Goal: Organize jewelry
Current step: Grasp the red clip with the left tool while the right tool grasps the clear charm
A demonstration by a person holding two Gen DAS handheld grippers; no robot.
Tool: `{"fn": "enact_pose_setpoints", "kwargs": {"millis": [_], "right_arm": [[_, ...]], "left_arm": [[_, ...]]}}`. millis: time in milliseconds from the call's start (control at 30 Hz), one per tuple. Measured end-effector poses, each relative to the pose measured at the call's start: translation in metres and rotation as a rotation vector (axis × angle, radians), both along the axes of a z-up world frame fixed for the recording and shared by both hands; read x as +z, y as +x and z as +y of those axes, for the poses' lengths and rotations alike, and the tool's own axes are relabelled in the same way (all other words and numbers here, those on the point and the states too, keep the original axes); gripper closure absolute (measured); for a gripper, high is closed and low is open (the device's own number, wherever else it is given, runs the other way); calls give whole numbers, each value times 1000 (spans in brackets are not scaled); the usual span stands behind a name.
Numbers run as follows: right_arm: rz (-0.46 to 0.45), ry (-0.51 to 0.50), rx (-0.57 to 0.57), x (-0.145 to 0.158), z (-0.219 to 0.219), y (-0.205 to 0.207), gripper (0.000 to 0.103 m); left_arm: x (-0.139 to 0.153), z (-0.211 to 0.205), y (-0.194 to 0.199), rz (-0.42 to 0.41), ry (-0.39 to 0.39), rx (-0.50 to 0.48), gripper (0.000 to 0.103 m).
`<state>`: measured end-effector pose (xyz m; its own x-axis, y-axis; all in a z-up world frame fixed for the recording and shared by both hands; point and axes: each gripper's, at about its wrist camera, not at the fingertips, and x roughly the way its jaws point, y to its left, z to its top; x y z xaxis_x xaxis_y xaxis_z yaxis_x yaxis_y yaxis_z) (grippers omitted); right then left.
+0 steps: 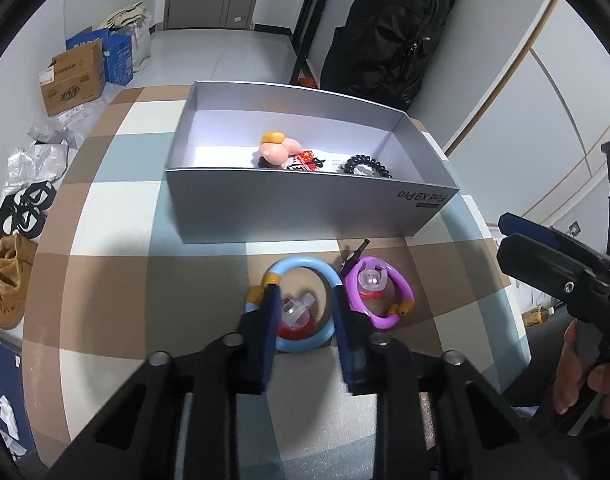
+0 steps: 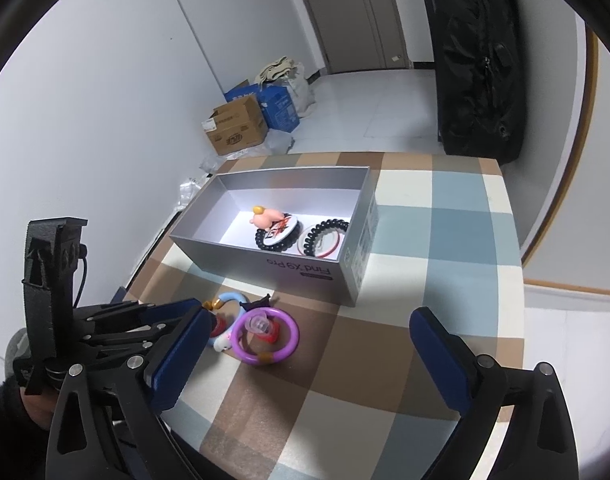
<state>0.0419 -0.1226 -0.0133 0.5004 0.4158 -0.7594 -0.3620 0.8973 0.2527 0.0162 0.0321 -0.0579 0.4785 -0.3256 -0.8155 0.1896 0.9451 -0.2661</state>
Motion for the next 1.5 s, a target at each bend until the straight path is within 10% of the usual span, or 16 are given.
{"fn": "enact_pose_setpoints", "kwargs": {"millis": [533, 1500], "right_arm": [[44, 25, -1, -3, 0, 2, 5], [141, -43, 151, -42, 64, 11, 62]], "left_arm": [[8, 5, 1, -1, -9, 14, 102], [41, 46, 5, -61, -263, 114, 102]]}}
